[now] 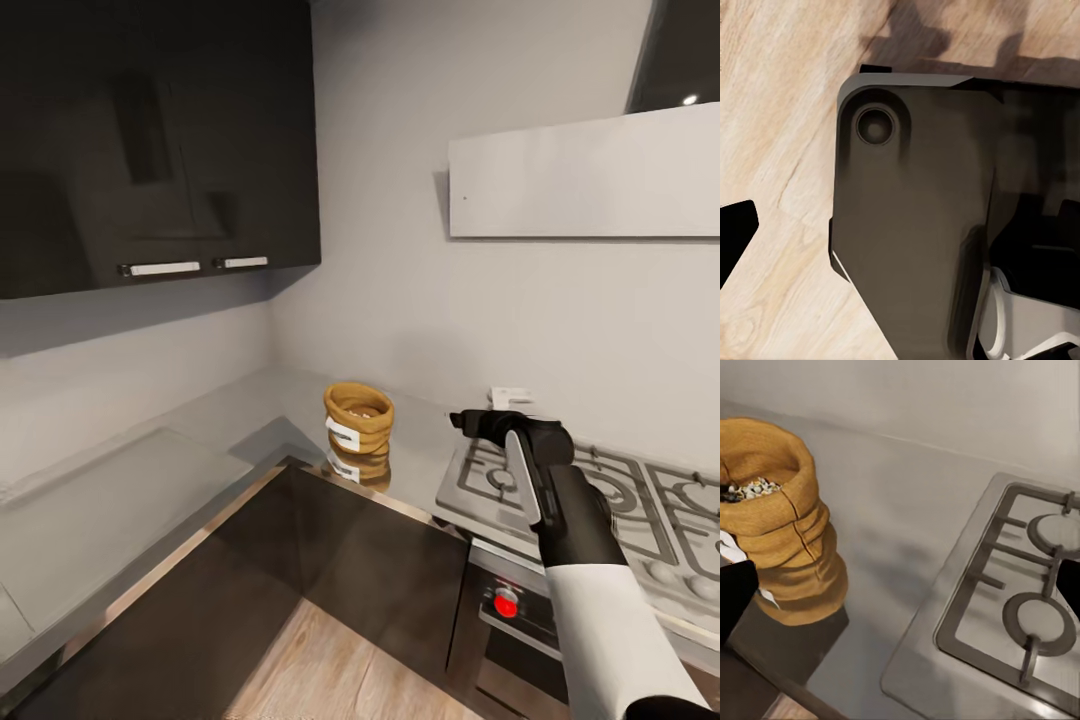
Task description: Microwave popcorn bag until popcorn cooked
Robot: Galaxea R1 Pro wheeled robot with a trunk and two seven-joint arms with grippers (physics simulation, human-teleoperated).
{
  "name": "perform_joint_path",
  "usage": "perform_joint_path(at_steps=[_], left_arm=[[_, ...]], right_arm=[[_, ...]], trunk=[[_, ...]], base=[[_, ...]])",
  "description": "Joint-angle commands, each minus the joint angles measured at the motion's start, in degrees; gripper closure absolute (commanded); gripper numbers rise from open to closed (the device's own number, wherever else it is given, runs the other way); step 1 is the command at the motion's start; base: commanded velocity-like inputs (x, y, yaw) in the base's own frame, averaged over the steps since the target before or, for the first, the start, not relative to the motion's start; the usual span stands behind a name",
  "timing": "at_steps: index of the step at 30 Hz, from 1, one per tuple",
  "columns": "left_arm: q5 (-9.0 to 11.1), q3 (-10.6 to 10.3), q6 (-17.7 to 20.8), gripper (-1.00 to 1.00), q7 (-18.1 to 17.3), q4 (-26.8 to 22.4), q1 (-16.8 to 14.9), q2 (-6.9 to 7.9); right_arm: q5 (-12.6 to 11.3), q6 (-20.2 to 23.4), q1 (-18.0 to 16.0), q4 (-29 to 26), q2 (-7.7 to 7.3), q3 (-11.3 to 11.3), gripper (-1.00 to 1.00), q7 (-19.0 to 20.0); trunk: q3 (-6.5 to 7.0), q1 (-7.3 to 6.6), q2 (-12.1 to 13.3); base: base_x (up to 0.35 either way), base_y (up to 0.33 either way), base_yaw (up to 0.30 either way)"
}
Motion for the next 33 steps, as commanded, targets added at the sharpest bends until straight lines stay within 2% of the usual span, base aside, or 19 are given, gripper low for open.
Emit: perform_joint_path(at_steps=[1, 15, 22, 26, 33], left_arm=[[0.07, 0.42, 0.01, -1.00, 0.08, 0.00, -0.05, -0.05], [0.07, 0.42, -0.08, -1.00, 0.10, 0.00, -0.05, -0.03], [0.07, 0.42, -0.01, -1.00, 0.10, 0.00, -0.05, -0.03], [0.07, 0.42, 0.01, -1.00, 0.09, 0.00, -0.05, -0.03], [0.07, 0.42, 0.01, -1.00, 0.10, 0.00, -0.05, -0.03]], right_arm=[[-0.03, 0.27, -0.04, -0.07, 0.04, -0.40, -1.00, 0.13], [0.04, 1.44, -0.04, -0.08, 0.04, -0.28, -1.00, 0.12], [0.06, 1.43, -0.04, -0.08, 0.04, -2.98, -1.00, 0.12], [0.06, 1.42, -0.05, -0.08, 0.01, -5.65, -1.00, 0.12], [0.06, 1.42, -0.04, -0.08, 0.01, -6.28, -1.00, 0.09]], trunk=[[-0.13, 0.02, -0.10], [-0.50, 0.02, -0.10], [-0.65, 0.02, -0.10], [-0.65, 0.02, -0.10], [-0.66, 0.02, -0.10]], base=[[0.000, 0.000, 0.249], [0.000, 0.000, 0.259], [0.120, 0.000, 0.202], [0.322, 0.000, 0.022], [0.336, 0.000, 0.002]])
